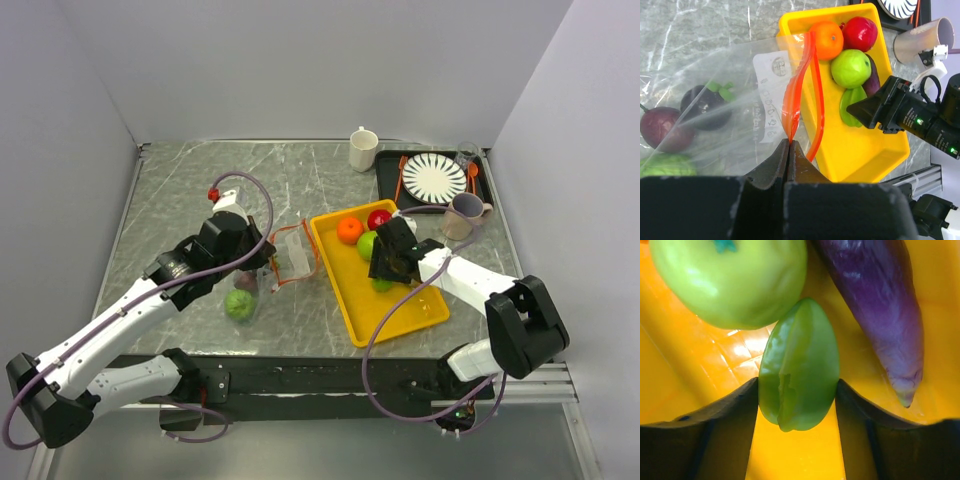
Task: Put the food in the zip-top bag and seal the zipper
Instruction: Pick up the fake fruit from the bin, then place the fake fruit in the zipper food storage bag.
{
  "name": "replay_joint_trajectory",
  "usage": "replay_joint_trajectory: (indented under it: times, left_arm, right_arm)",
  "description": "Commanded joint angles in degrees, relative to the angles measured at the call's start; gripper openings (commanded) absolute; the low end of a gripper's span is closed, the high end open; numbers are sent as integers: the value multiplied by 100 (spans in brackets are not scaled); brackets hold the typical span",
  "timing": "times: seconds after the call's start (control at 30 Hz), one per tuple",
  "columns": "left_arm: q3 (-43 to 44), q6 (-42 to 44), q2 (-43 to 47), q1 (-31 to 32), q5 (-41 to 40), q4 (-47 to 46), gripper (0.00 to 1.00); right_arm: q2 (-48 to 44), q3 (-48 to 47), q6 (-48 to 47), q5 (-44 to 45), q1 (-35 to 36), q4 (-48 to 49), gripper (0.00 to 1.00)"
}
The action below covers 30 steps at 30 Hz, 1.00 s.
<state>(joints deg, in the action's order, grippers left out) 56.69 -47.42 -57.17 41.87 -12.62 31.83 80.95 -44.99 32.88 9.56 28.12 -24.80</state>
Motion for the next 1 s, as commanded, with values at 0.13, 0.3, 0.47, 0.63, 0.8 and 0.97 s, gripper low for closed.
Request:
replay_joint_trajectory:
  times: [0.13,0.3,0.47,0.63,0.8,0.97]
  left_arm:
    - [97,145,-66,-12,190,-257,1]
    - [115,189,-137,-12,207,-274,1]
    - [80,189,-181,-3,278,-362,1]
    - [62,207,-242,-12,339,-406,1]
    - [9,189,-269,-3,366,-450,1]
    - [0,198,-295,-12,374,-459,1]
  right_arm:
    - [9,-1,-28,-235,-43,256,16]
    - [-491,26,43,-350,-35,151,11]
    - [-1080,-36,86,-525,-8,-104,12]
    - [-1617,-229,174,-938,158,-122,14]
    - [-1846,-632,385,-1457,641,185,17]
    - [-1671,-976,526,-1606,1125,563,19]
